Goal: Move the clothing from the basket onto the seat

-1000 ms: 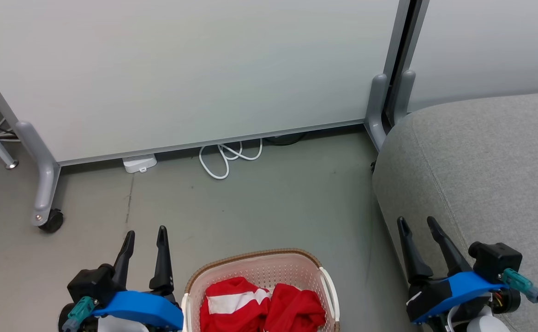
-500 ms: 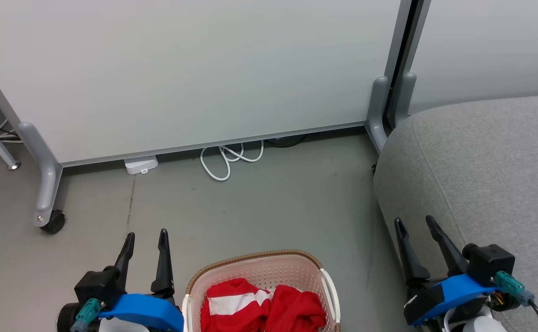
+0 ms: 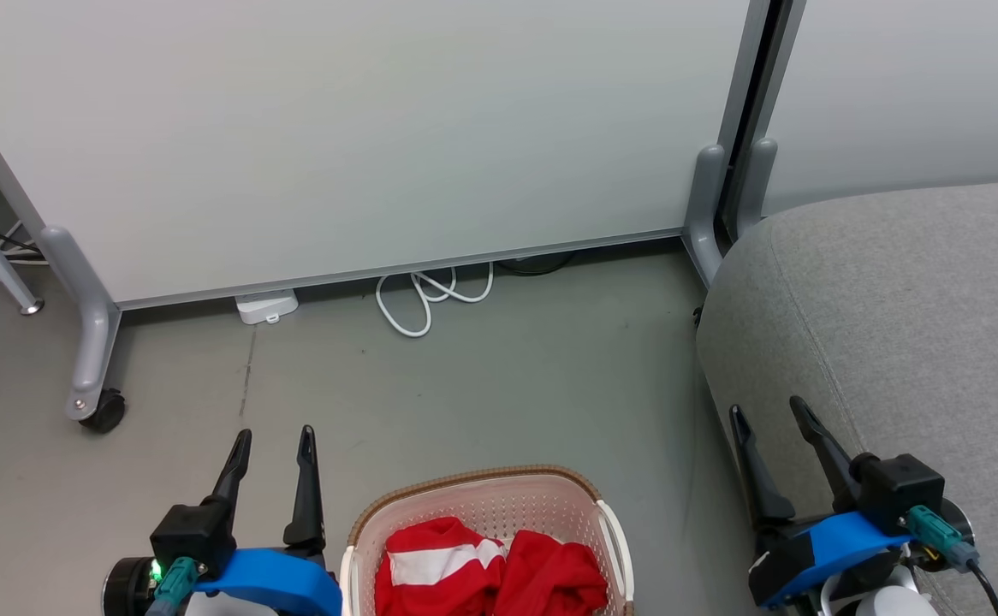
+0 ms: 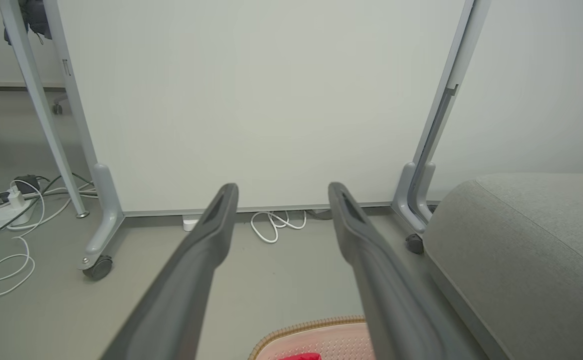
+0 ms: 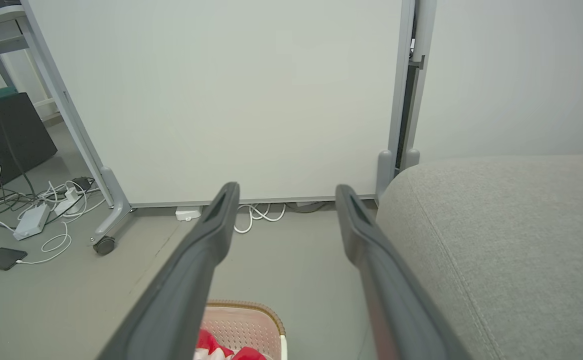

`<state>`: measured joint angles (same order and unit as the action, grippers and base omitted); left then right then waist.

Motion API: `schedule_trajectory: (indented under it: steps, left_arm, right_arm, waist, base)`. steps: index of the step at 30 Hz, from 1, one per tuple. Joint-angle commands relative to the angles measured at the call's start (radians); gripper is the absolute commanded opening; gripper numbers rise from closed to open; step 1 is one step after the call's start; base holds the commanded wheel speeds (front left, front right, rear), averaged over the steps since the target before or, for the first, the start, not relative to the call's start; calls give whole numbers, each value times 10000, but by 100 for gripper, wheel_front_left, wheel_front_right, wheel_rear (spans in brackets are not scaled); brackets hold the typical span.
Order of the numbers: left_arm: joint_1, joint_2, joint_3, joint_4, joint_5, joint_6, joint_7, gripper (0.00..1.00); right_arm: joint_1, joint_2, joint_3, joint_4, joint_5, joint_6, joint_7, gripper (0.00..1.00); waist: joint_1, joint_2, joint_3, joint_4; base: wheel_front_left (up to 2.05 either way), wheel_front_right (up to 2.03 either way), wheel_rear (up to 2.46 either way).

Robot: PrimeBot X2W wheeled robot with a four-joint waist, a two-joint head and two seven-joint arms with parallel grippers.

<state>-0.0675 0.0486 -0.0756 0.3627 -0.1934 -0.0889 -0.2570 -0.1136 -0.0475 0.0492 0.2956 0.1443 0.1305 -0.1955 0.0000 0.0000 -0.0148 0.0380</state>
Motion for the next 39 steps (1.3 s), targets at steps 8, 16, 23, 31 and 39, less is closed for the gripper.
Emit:
schedule_trajectory:
  steps: [8, 16, 23, 31, 39]
  left_arm:
    - [-42, 31, -26, -4, 112, -17, -96, 100]
    - [5, 30, -39, 32, 78, 33, -96, 100]
    - [80, 28, -117, 65, 119, 63, -96, 100]
    - [58, 43, -115, 264, 222, 68, -93, 100]
    - [-438, 196, -121, 1075, 365, 27, -87, 100]
  right_arm:
    - [-4, -51, 29, -78, -203, 4, -117, 100]
    - [4, -50, 75, -64, -141, 4, -115, 100]
    - [-42, -50, 191, -52, -95, 4, -109, 100]
    - [-162, -48, 468, -177, -57, 4, -37, 100]
    - [-573, -47, 816, -489, -98, 4, -10, 100]
  waist:
    - [0, 0, -12, -27]
    - [0, 0, -36, -54]
    - [0, 0, -15, -184]
    - [0, 0, 259, -610]
    - [0, 0, 1299, -1317]
  base:
    - [0, 0, 0]
    - [0, 0, 0]
    - [0, 0, 0]
    - [0, 0, 0]
    - [0, 0, 0]
